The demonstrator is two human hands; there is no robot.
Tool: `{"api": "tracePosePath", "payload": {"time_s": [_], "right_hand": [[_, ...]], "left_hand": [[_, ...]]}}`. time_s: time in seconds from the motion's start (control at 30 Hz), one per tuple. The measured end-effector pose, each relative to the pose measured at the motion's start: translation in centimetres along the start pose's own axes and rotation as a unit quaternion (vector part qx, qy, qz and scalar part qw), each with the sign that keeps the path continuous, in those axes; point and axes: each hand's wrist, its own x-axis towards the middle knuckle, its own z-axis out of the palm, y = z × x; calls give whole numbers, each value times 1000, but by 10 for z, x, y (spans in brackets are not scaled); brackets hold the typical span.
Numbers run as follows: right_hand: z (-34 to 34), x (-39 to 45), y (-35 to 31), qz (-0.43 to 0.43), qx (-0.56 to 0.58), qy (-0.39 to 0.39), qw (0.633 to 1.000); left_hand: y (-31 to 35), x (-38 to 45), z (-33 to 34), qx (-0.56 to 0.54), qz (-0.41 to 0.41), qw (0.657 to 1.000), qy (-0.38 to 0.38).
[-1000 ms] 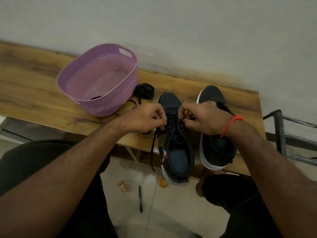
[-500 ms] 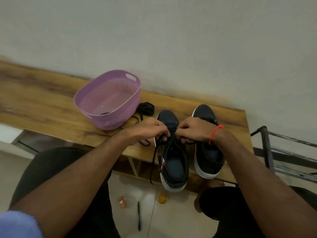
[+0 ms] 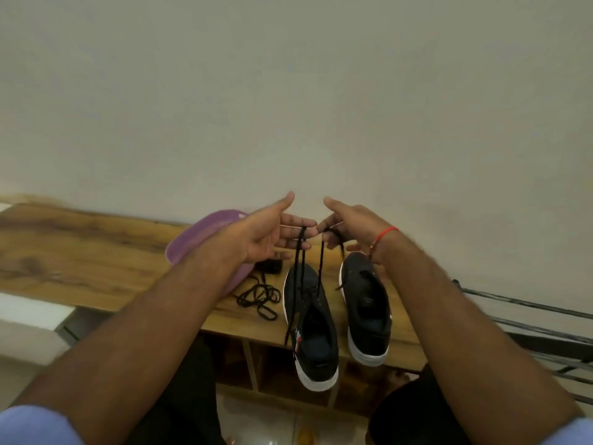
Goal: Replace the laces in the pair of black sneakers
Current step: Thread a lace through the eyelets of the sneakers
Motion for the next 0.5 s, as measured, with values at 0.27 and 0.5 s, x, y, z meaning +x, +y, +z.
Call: {"api": "tracePosePath", "payload": {"time_s": [0.27, 0.5], "right_hand": [[-50, -38, -92, -64, 82, 24, 994], [-74, -69, -131, -131, 142, 11, 981]], "left_hand": [[100, -58, 8, -60, 98, 993, 23], [151, -94, 14, -119, 149, 982, 19]]}}
